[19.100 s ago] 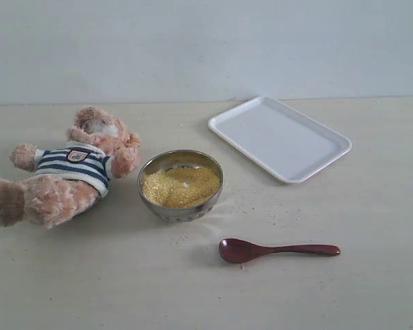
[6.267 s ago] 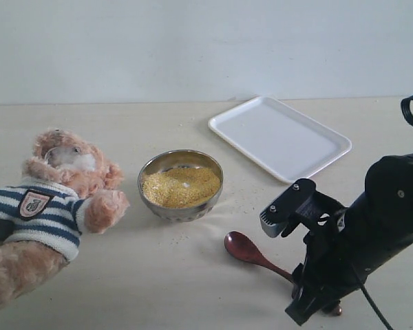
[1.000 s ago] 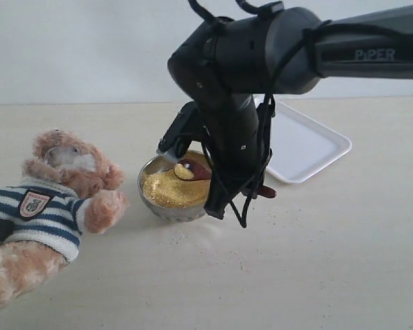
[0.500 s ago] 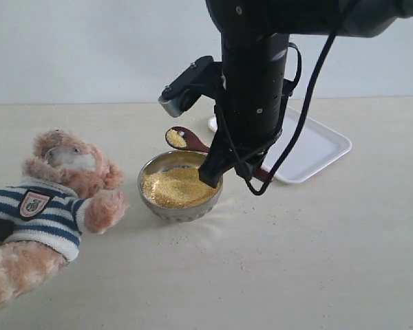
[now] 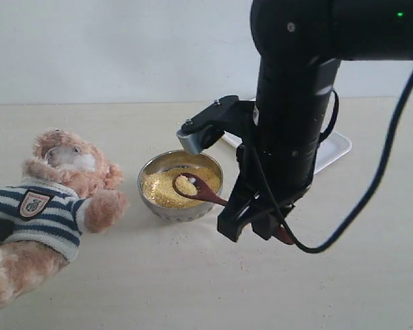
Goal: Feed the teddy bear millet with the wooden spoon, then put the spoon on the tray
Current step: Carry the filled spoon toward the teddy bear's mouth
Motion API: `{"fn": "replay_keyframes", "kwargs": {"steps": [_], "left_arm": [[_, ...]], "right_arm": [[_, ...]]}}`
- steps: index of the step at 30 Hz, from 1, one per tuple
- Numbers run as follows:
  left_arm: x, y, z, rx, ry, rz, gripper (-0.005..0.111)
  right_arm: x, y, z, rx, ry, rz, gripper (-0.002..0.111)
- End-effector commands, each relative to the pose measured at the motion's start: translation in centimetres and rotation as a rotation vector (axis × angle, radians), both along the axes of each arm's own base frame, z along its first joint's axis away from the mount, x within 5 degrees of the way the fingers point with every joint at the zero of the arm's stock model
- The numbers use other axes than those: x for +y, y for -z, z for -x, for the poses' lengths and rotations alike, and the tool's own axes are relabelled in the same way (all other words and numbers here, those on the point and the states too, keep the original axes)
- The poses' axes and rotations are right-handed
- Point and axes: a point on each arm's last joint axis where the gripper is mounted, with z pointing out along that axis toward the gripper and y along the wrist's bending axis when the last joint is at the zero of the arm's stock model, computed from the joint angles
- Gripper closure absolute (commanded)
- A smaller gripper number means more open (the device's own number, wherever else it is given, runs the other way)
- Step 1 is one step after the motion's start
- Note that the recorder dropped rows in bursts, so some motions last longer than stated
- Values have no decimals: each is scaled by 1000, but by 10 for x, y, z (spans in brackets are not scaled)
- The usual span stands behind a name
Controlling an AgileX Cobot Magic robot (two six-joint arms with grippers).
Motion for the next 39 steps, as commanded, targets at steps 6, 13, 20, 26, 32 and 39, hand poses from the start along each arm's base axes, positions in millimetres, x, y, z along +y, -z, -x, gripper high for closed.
{"fn": "replay_keyframes", "kwargs": {"steps": [6,13,20,26,32,39], "left_arm": [[-1,-3,1,-16,2,18,100],[-1,-3,1,-16,2,18,100],[-1,-3,1,-16,2,18,100],[-1,-3,1,-16,2,18,100],[-1,-3,1,-16,2,18,100],[-1,-3,1,-16,2,18,100]], "right_arm": [[-17,-9,22,41,-44,-38,97],[-9,-11,28,103,-86,-117,97],[-8,-16,26,-35,-158,6,97],[23,-41,17,-199,-242,21,97],[78,-48,3,-291,-302,-3,97],[113,-31,-13,-346,-341,43,97]]}}
